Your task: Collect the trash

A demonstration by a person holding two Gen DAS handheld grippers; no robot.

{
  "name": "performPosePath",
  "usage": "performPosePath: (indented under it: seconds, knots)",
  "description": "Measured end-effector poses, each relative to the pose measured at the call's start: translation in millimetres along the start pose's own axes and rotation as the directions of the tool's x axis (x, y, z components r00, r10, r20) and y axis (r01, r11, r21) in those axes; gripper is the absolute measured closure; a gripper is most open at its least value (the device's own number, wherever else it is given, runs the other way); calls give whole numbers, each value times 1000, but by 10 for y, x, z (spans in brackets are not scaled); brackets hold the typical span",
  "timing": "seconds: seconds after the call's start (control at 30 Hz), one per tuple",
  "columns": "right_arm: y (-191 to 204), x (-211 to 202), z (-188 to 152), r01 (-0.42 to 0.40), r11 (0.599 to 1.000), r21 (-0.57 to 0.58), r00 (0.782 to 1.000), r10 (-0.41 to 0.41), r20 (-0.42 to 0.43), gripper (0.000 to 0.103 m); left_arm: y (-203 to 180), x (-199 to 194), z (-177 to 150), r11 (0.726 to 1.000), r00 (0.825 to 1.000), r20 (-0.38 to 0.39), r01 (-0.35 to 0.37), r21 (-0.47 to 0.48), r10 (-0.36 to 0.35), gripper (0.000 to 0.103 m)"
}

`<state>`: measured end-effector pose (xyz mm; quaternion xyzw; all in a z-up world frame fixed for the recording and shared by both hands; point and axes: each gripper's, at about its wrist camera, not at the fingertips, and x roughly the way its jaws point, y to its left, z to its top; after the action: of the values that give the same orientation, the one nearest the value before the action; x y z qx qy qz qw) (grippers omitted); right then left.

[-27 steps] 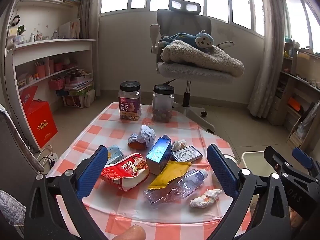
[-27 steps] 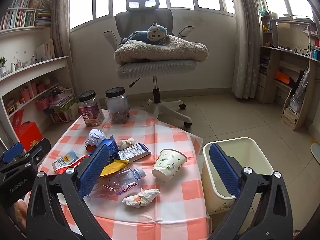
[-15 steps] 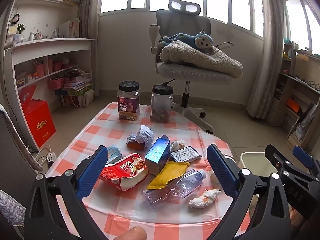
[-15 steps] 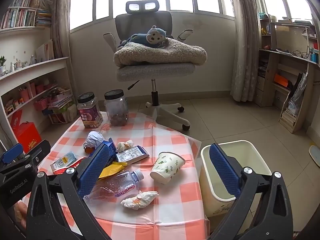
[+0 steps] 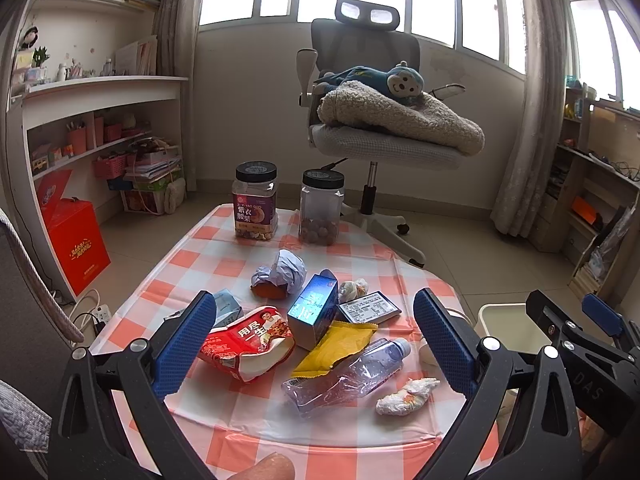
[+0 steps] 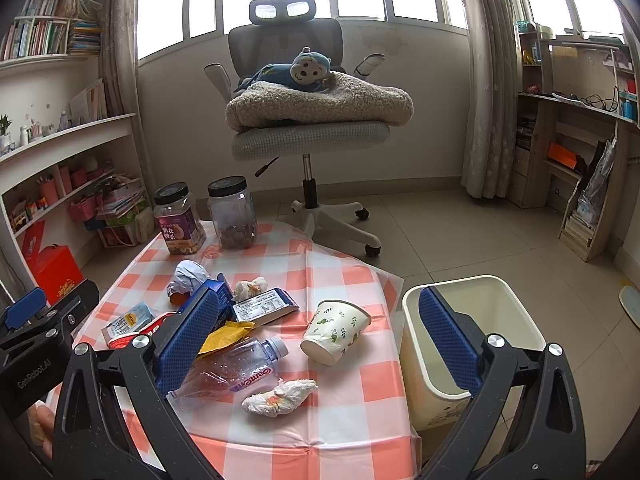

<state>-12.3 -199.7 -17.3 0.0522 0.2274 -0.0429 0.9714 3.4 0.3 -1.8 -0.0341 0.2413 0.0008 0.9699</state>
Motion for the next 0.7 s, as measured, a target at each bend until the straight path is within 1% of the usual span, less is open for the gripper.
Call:
performPosePath:
  seconds: [0.7]
  knots:
    - [-3,22,0,0,1000,8,1000,0,-5,7,-11,-11,-17,1000,1000,0,3,-1,-3,7]
